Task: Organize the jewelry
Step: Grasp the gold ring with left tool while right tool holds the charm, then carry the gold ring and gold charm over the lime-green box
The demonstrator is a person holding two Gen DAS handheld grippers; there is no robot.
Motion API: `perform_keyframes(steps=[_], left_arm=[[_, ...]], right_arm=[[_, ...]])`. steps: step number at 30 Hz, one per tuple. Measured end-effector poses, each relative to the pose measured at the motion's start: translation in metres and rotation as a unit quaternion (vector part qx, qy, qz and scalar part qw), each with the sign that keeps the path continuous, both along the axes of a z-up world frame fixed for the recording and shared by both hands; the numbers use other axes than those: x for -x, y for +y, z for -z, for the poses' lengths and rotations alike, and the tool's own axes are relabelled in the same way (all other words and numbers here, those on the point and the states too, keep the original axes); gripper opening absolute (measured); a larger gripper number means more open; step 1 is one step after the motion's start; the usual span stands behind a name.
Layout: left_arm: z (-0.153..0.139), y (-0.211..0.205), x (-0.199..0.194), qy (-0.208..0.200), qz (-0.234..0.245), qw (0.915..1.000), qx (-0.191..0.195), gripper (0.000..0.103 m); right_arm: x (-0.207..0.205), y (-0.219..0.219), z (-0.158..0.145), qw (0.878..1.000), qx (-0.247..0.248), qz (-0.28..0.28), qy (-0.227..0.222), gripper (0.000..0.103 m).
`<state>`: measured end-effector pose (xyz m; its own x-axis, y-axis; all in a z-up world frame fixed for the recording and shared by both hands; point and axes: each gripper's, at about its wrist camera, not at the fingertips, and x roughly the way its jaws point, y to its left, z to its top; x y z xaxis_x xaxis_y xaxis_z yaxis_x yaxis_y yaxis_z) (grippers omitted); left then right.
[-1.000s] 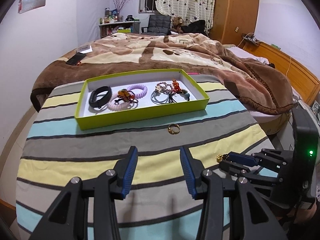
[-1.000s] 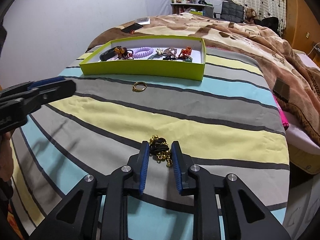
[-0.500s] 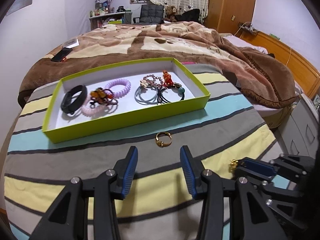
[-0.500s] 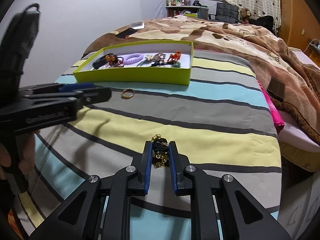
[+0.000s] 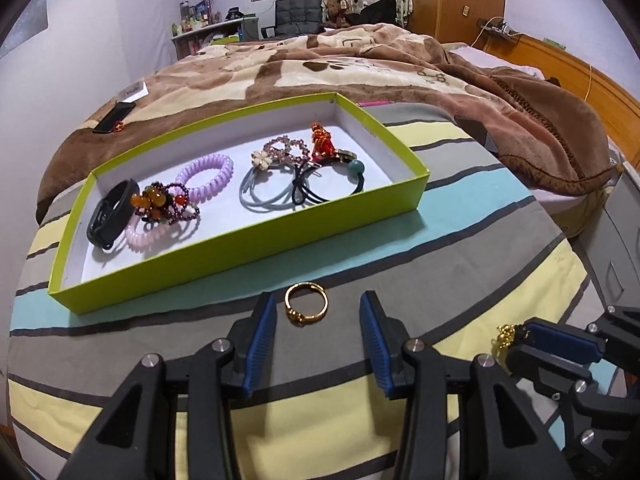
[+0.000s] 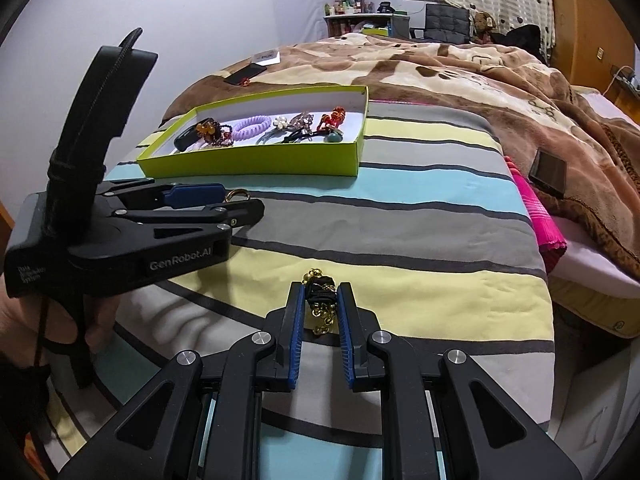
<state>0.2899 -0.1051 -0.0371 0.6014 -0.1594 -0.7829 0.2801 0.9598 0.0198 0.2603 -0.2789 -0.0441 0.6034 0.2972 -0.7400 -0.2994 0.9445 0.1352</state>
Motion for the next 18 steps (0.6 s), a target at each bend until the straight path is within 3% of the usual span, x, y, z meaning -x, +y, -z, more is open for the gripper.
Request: perform_keyframes(steps=[5, 11, 18], left_arm=[[-0.001, -0.002, 0.001, -0.005, 0.001, 1.0000, -0.006, 0.023], [-0.001, -0.004, 0.004, -0.007, 0.002, 0.9999, -0.008, 0.023], [-0.010, 0.010, 0.016, -0.016, 0.008, 0.9995, 0.024, 0.023]], right_arm=[[-0.001, -0.003, 0.000, 1.000, -0.004, 0.005, 0.000, 0.017], [0.001, -0.004, -0.002, 1.000, -0.003, 0.008, -0.002, 0.017], [0.003, -0.004, -0.004, 1.000, -0.003, 0.012, -0.003, 0.017]])
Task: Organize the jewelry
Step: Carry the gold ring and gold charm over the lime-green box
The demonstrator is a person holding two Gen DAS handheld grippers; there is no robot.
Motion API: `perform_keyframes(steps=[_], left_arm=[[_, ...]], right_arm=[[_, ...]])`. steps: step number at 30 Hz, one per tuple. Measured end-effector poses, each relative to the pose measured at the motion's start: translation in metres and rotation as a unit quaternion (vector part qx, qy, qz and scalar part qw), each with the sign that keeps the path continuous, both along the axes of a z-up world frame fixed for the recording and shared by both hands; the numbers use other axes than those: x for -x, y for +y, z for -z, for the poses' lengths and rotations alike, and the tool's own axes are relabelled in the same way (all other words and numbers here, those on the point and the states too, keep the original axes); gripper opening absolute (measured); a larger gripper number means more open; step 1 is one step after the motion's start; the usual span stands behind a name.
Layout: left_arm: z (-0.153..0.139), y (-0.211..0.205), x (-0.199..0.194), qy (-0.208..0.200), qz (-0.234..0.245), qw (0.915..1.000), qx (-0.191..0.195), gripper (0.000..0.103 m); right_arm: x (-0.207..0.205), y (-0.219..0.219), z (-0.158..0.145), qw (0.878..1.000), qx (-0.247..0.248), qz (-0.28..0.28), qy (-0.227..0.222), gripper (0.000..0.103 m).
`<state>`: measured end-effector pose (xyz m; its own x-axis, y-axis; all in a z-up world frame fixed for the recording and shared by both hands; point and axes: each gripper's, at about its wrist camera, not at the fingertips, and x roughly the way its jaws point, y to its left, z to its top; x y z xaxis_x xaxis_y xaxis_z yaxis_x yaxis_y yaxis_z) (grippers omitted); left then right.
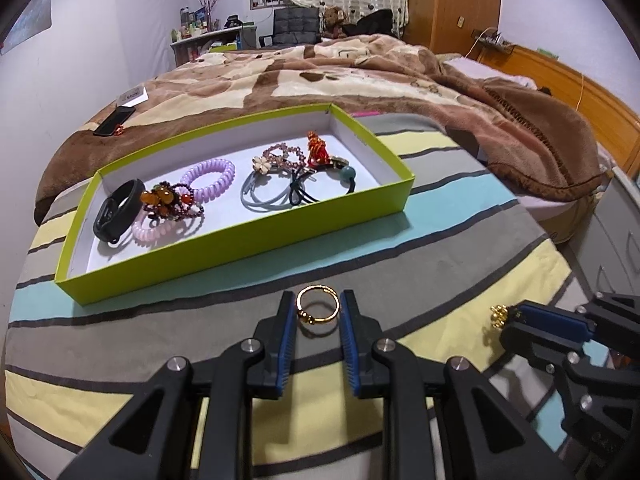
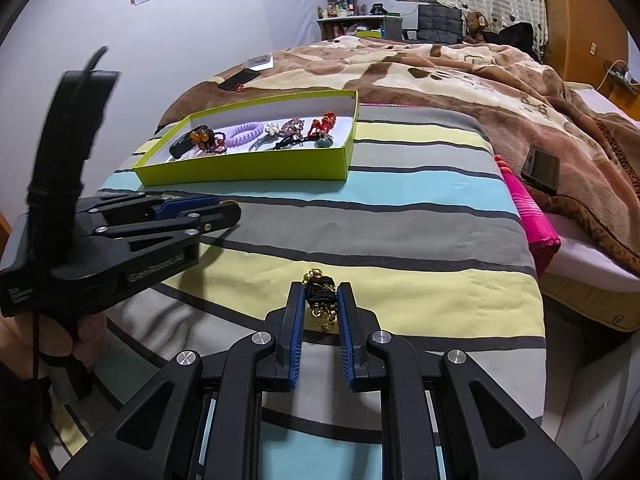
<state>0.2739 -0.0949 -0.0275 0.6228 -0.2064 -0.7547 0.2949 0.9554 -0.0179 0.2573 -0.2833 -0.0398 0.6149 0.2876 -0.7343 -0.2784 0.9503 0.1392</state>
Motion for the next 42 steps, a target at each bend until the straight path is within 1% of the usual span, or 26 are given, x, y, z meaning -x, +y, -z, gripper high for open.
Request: perform_keyframes(steps=[6, 10, 15, 19, 25, 31, 38, 42], left_arm=[[-0.011, 0.020, 0.013, -0.008, -0.010, 0.9995, 0.030, 0.023], [-0.019, 0.035, 0.021, -0.017, -0.017, 0.9988, 0.044, 0.023], [-0.033, 0.058, 0.023, -0.034, -0.029, 0.9976, 0.052, 0.023], [-0.043, 0.079, 0.019, -0.045, -0.043, 0.9967, 0.051, 0.023], [-0.052, 0.103, 0.005, -0.060, -0.056, 0.9956, 0.044, 0.023], [-0.050, 0.119, -0.017, -0.060, -0.069, 0.9952, 0.036, 0.023], [-0.040, 0.124, -0.041, -0.054, -0.076, 0.9952, 0.033, 0.023], [-0.034, 0.126, -0.052, -0.048, -0.081, 0.9950, 0.035, 0.023]], right_arm=[[0.003, 0.003, -0.007, 1.000, -0.001, 0.000, -0.006, 0.017], [0.003, 0.006, -0.014, 1.000, -0.004, -0.003, -0.011, 0.017], [0.001, 0.012, -0.026, 1.000, -0.004, -0.009, -0.020, 0.017], [-0.005, 0.019, -0.035, 0.999, 0.001, -0.014, -0.030, 0.017], [-0.027, 0.027, -0.047, 0.999, -0.006, -0.020, -0.038, 0.017], [-0.057, 0.041, -0.052, 0.999, -0.011, -0.032, -0.039, 0.017], [-0.093, 0.060, -0.046, 0.998, -0.006, -0.048, -0.033, 0.017], [-0.115, 0.074, -0.036, 0.998, 0.000, -0.055, -0.022, 0.017]])
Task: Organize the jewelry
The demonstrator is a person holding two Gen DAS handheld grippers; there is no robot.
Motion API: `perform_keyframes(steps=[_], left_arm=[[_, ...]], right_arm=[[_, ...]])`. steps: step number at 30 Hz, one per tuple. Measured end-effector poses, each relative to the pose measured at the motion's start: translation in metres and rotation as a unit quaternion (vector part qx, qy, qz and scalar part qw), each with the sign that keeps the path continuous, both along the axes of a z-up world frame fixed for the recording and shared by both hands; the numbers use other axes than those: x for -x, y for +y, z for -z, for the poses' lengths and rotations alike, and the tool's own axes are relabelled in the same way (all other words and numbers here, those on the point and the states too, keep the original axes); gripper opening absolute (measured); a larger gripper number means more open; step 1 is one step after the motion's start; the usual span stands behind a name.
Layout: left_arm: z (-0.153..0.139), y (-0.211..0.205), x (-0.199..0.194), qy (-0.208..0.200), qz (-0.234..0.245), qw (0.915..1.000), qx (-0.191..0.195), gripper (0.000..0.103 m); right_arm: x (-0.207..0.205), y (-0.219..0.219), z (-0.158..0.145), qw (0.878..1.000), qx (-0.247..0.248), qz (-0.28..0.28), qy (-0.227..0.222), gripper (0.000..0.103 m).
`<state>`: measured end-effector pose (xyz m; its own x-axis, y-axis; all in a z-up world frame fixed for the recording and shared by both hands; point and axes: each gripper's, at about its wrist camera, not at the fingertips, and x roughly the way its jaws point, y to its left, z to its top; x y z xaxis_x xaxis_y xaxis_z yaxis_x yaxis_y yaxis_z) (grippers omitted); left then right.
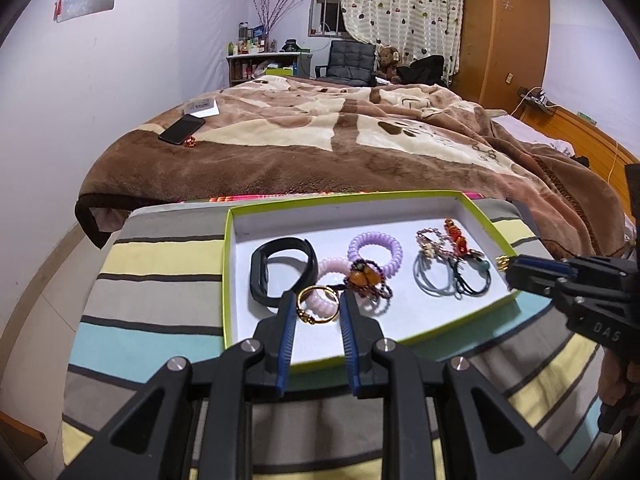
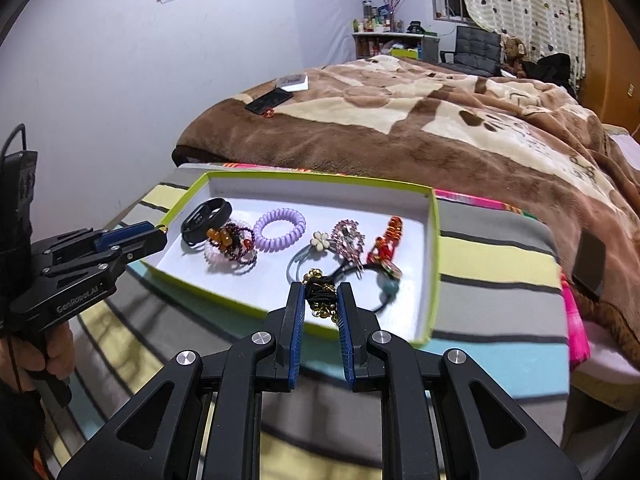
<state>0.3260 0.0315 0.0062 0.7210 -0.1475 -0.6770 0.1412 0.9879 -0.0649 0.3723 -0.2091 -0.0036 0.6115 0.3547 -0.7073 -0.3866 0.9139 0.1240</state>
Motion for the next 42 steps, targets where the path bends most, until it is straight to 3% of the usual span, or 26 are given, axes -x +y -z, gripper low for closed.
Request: perform_keyframes(steps=[17, 26, 30, 42], left_arm=[[0.027, 0.003, -0.021, 0.029, 0.004, 0.9996, -0.001, 0.023], [0.029, 0.003, -0.023, 0.037, -0.001, 0.9993, -0.005, 0.025], [0.028, 0.002, -0.022, 0.038, -0.003, 0.9993, -0.003, 0.032], [0.005, 0.003, 0.017, 0.015, -0.026, 0.9995, 0.006, 0.034]], right_arm=[[-0.042, 0.029, 0.038, 0.999, 0.009, -0.011, 0.045, 0.017], [-0.041, 0.030, 0.038, 0.999, 0.009, -0.006, 0.041, 0.023], [-0.036, 0.029, 0.035, 0.999, 0.005, -0.005, 0.035, 0.037], [0.004, 0.017, 0.006, 1.000, -0.005, 0.016, -0.006, 0.038]])
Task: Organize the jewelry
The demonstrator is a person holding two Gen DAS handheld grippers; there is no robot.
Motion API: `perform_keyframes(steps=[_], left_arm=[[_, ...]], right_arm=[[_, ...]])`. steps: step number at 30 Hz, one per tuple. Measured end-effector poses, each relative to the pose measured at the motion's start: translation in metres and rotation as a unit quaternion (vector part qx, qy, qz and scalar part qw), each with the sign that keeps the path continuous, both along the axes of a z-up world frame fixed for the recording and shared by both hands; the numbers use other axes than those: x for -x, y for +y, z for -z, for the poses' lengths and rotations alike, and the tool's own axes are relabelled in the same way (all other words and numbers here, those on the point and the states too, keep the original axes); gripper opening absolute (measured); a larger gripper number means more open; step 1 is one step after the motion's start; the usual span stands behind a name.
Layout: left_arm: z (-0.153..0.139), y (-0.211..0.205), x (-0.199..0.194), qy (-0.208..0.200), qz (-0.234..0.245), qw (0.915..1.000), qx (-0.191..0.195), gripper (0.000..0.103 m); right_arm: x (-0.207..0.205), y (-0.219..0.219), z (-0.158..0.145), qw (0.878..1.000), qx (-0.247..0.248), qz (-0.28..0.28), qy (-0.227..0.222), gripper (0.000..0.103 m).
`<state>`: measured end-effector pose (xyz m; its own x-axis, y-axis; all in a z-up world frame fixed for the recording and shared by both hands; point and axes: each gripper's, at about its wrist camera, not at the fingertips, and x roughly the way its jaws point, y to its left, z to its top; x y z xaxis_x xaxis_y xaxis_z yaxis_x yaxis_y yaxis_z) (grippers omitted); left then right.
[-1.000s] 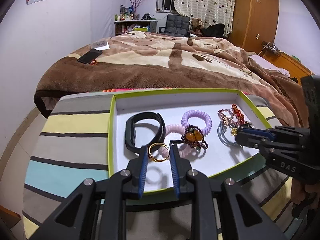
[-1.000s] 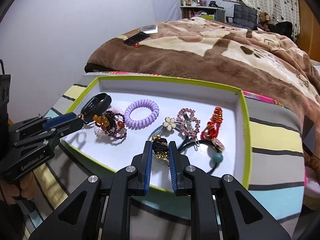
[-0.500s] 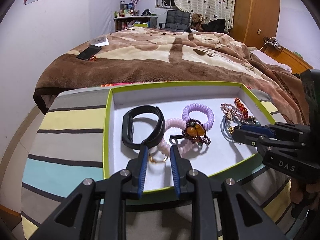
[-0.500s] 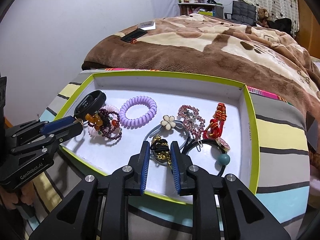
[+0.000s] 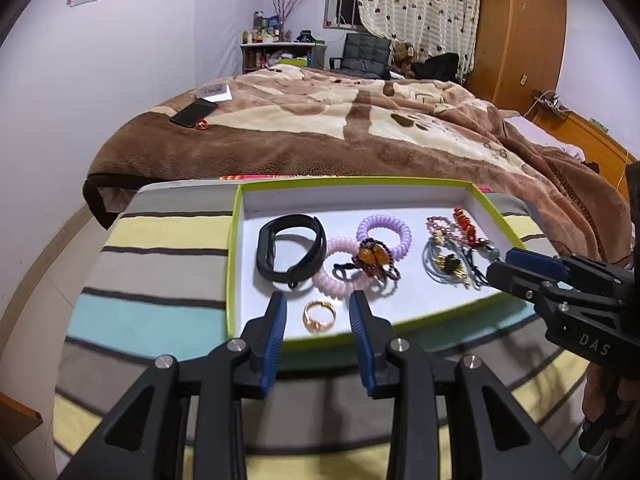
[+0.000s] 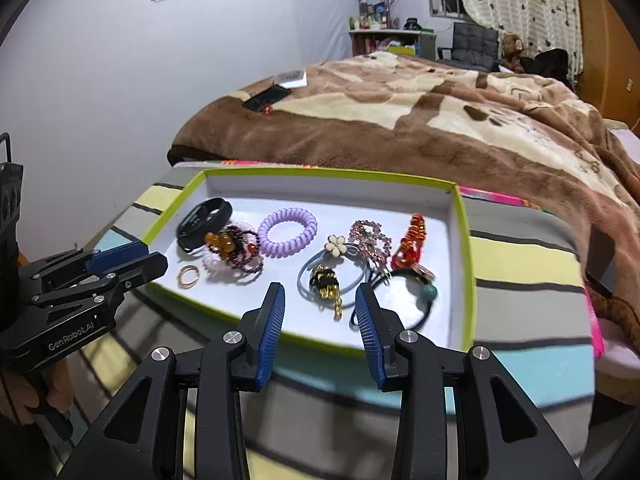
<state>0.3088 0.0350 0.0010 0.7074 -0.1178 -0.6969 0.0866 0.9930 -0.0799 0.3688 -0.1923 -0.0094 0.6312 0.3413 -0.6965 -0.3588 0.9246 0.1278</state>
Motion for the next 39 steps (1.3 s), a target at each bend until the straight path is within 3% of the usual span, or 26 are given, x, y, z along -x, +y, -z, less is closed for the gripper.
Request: perform_keyframes(steps=[4, 23, 39], left_arm=[[-0.010, -0.001, 0.027, -0.009, -0.013, 0.9999, 0.003, 0.037], [-0.031, -0.022, 0.162, -0.053, -0.044, 0.9976, -0.010, 0.041], [-0.028, -0.034, 0.223, -0.073, -0.039, 0.9965, -0.016, 0.041]], right_arm=[[0.028, -0.007, -0.011, 1.000, -0.006, 0.004, -0.016, 0.044], [0.178, -0.028, -0.034, 0.996, -0.001, 0.032, -0.084, 0.045], [0.234, -0.025, -0.033, 0.993, 0.002, 0.045, -0.112, 0.045]])
